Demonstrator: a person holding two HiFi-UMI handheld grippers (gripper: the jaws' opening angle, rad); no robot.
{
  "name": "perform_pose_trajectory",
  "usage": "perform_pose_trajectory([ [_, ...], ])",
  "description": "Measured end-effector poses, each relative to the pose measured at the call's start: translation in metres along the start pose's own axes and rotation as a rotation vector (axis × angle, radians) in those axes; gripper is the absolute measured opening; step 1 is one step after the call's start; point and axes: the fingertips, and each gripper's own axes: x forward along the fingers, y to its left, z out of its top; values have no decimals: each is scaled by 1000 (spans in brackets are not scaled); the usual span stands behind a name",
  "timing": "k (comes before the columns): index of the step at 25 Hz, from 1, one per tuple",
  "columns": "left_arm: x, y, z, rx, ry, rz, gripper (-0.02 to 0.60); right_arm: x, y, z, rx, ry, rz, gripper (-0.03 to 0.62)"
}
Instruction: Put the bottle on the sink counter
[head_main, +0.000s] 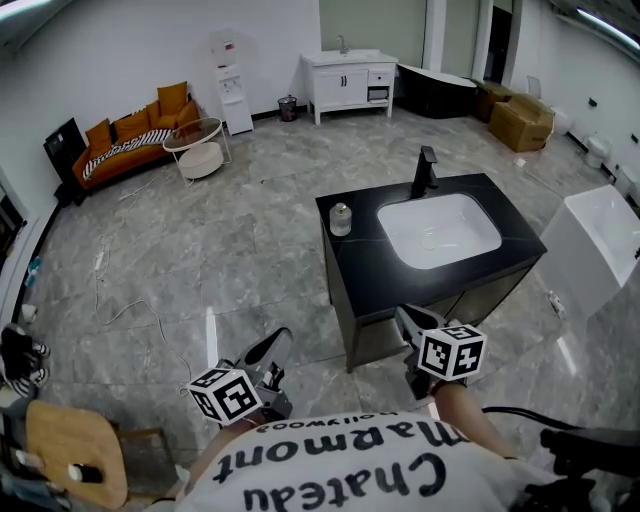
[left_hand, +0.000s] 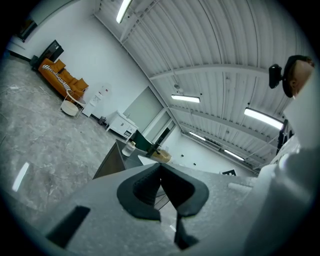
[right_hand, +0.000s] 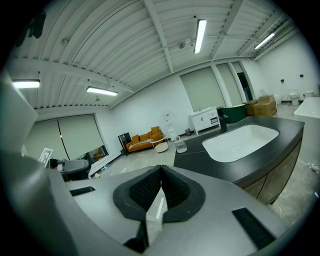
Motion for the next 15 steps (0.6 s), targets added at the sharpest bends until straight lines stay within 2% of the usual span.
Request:
perform_pose_trajectory([
  [15,5,12,-5,-19,-6,18,15,14,-7,-10,-24,48,0,15],
])
